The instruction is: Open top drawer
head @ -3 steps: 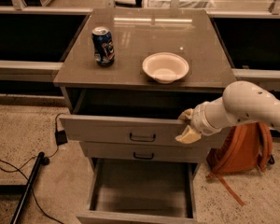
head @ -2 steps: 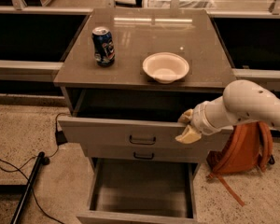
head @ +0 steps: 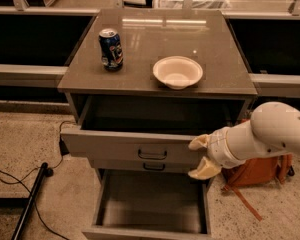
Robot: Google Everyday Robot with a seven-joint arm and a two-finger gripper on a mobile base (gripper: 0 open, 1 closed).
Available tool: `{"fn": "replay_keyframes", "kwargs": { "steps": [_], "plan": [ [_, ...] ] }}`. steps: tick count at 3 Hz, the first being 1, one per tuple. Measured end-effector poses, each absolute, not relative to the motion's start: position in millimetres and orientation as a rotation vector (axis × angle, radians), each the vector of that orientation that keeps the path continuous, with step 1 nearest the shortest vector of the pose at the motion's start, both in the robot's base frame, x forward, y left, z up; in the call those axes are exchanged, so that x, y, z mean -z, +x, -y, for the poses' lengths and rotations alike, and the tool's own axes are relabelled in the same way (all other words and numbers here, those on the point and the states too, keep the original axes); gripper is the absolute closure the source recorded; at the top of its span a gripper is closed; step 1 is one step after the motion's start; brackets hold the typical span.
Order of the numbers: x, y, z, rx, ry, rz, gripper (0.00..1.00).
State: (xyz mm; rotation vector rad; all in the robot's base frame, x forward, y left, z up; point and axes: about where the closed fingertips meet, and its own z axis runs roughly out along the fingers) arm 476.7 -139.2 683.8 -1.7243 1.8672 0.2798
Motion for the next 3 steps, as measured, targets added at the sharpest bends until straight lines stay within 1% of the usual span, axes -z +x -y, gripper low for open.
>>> {"fn": "replay_keyframes", "kwargs": {
  "steps": [1, 2, 3],
  "plan": [
    [-688.0, 454.4, 134.8, -0.300, -1.750, -1.852, 0.41],
    [-699.9, 450.5, 138.1, -0.272, -1.748, -1.837, 0.41],
    [-699.4, 469.1, 142.6, -0.255, -1.749, -1.840, 0.40]
  ]
}}
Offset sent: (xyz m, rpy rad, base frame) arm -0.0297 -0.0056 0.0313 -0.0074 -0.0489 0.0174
